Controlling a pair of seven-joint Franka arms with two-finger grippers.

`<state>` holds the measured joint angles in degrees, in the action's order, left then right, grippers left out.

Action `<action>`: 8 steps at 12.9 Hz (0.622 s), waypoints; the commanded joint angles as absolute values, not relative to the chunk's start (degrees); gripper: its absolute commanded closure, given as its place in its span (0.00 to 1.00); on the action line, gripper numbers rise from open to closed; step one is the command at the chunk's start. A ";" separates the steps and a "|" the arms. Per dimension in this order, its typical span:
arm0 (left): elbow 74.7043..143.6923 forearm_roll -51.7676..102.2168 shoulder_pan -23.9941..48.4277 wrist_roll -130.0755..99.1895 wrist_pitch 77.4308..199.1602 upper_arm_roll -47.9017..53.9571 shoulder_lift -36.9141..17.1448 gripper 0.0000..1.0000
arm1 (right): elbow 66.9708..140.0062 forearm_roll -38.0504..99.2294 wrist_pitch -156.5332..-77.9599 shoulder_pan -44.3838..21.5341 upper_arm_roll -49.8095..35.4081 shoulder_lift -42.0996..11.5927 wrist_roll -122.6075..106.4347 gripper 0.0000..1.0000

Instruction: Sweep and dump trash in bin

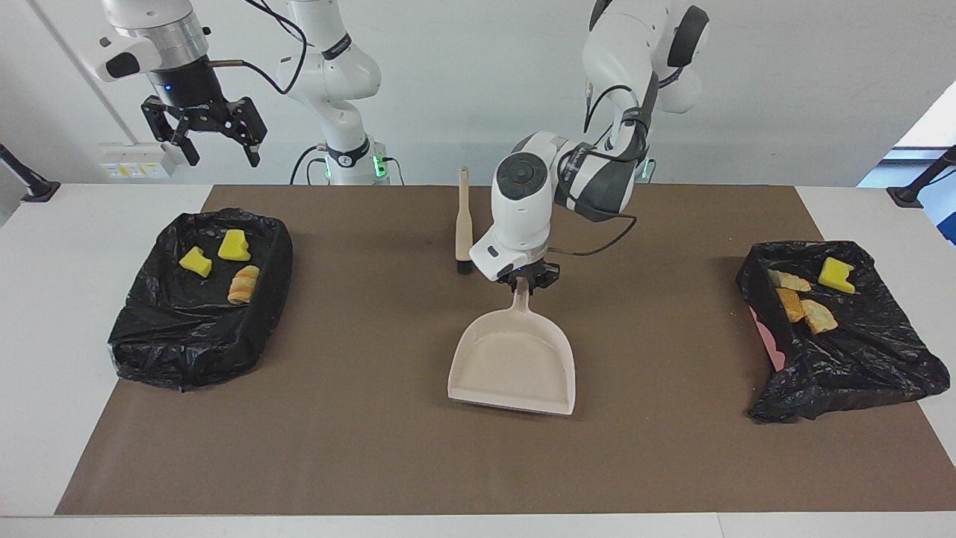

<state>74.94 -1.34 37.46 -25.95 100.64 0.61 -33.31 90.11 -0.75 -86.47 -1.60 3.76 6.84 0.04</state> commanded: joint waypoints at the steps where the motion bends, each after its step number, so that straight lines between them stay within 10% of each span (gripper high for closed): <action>1: 66.71 -0.35 39.37 -30.39 98.17 -0.35 -39.63 1.00 | 91.14 -1.14 -85.60 -0.70 2.99 7.91 0.87 0.00; 8: 69.16 2.63 40.78 -34.01 104.48 0.97 -39.20 1.00 | 92.55 -1.14 -86.31 0.00 3.16 8.44 0.88 0.00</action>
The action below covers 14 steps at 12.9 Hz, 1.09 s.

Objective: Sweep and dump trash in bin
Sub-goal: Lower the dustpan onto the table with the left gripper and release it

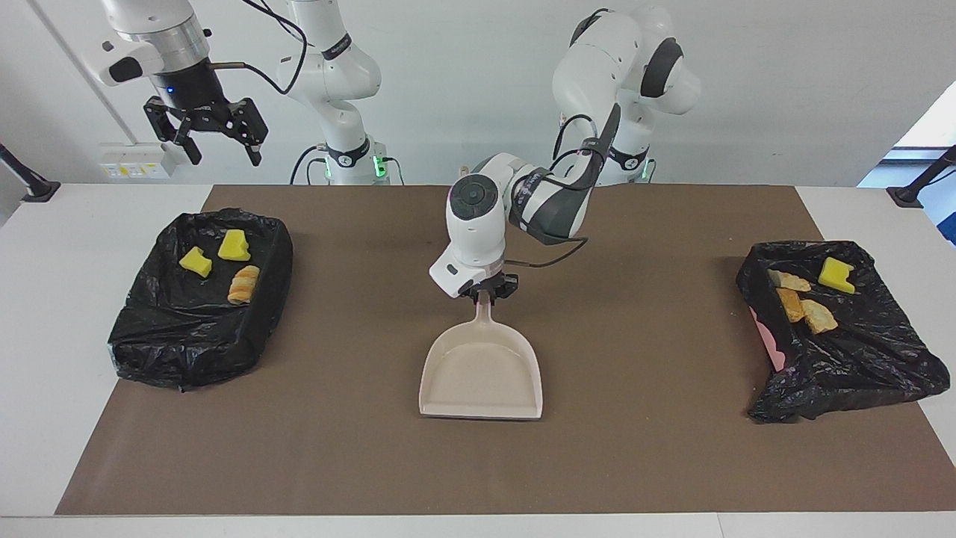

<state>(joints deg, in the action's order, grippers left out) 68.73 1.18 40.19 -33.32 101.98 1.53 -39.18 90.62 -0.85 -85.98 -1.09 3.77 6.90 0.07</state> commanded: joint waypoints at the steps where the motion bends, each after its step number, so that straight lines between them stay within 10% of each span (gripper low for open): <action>1: 70.39 3.42 41.13 -34.10 106.50 0.97 -38.94 1.00 | 92.55 -1.06 -86.13 0.00 3.16 8.44 0.70 0.00; 6: 73.73 3.43 41.31 -34.01 107.05 0.97 -37.53 1.00 | 93.60 -0.62 -85.69 0.00 3.34 9.23 0.44 0.00; 9: 74.53 2.82 41.22 -34.10 106.44 0.70 -37.00 0.61 | 94.22 -0.62 -85.78 -0.09 3.25 9.84 0.70 0.00; 11: 74.44 2.29 41.22 -34.19 106.35 0.44 -37.00 0.10 | 94.22 -0.62 -86.04 -0.17 3.25 9.76 0.62 0.00; 14: 76.45 0.35 39.82 -33.32 106.26 0.44 -32.55 0.00 | 94.22 -0.62 -86.05 -0.53 3.25 9.76 1.14 0.00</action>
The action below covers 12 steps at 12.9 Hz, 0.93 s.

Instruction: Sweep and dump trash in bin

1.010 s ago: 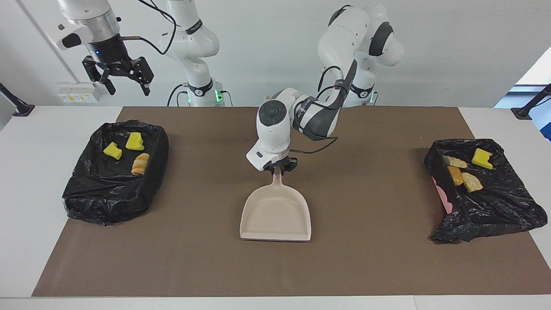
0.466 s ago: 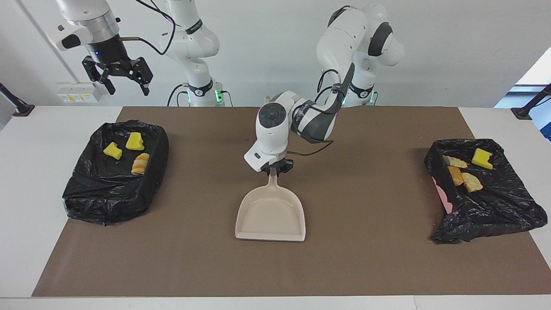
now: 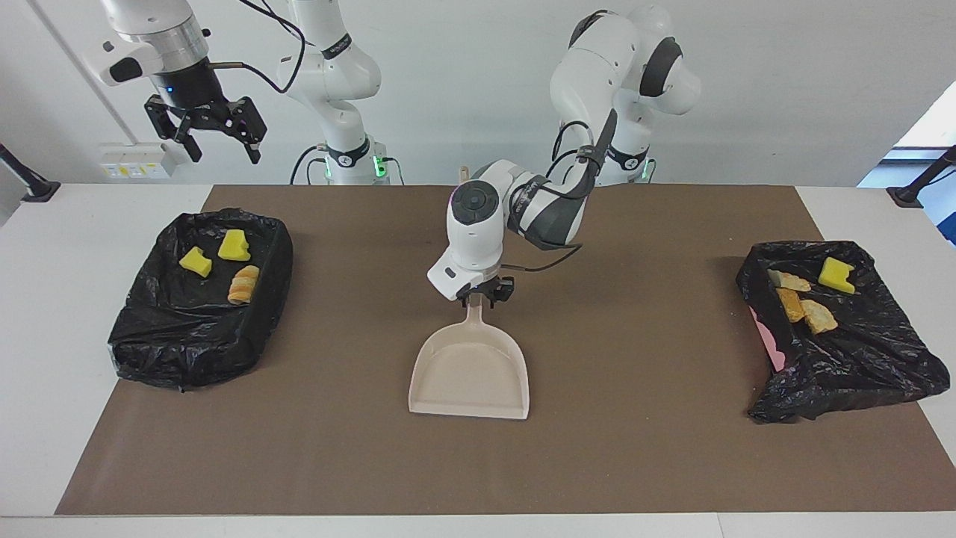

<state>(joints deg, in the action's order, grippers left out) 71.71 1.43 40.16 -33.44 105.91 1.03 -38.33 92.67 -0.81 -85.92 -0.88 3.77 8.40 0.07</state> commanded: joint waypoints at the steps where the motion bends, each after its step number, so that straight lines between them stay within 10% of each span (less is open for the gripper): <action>1: 79.60 0.35 38.68 -33.05 106.78 0.35 -29.30 0.00 | 94.22 -0.62 -86.04 -0.53 3.25 9.76 1.32 0.00; 12: 91.58 0.18 19.53 -7.16 97.13 0.18 -0.72 0.00 | 94.04 -0.62 -86.05 -1.32 2.64 9.58 2.81 0.00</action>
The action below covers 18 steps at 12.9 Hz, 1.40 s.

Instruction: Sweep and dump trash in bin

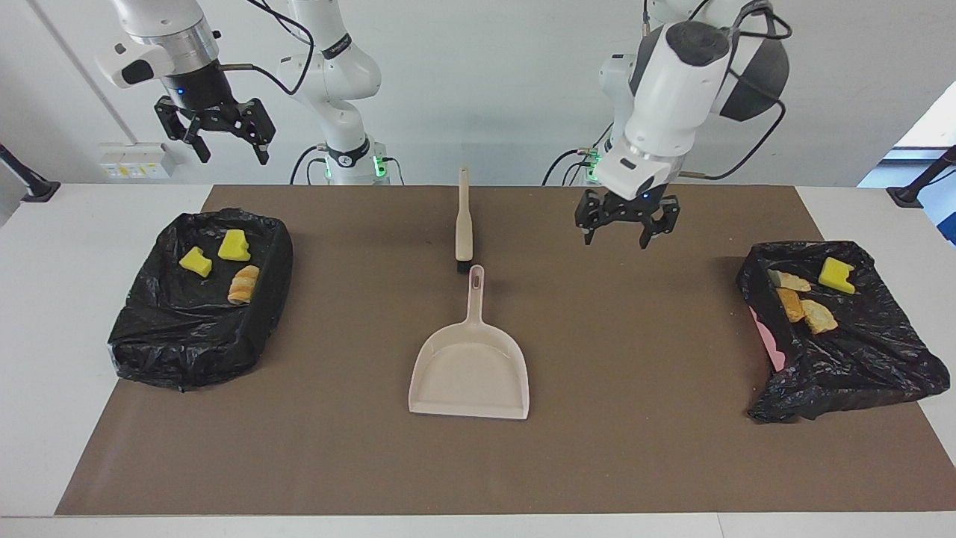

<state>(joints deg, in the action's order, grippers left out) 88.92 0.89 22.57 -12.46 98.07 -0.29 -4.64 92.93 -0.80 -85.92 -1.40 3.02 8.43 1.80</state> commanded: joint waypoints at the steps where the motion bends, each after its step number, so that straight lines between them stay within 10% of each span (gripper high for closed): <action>1: 90.89 0.18 17.34 -3.29 95.03 0.18 0.60 0.00 | 94.13 -0.62 -86.04 -1.32 2.64 9.58 2.81 0.00; 18: 84.81 0.97 6.86 8.35 76.82 -2.46 4.48 0.00 | 100.90 -0.53 -93.96 2.29 3.16 8.70 -6.68 0.00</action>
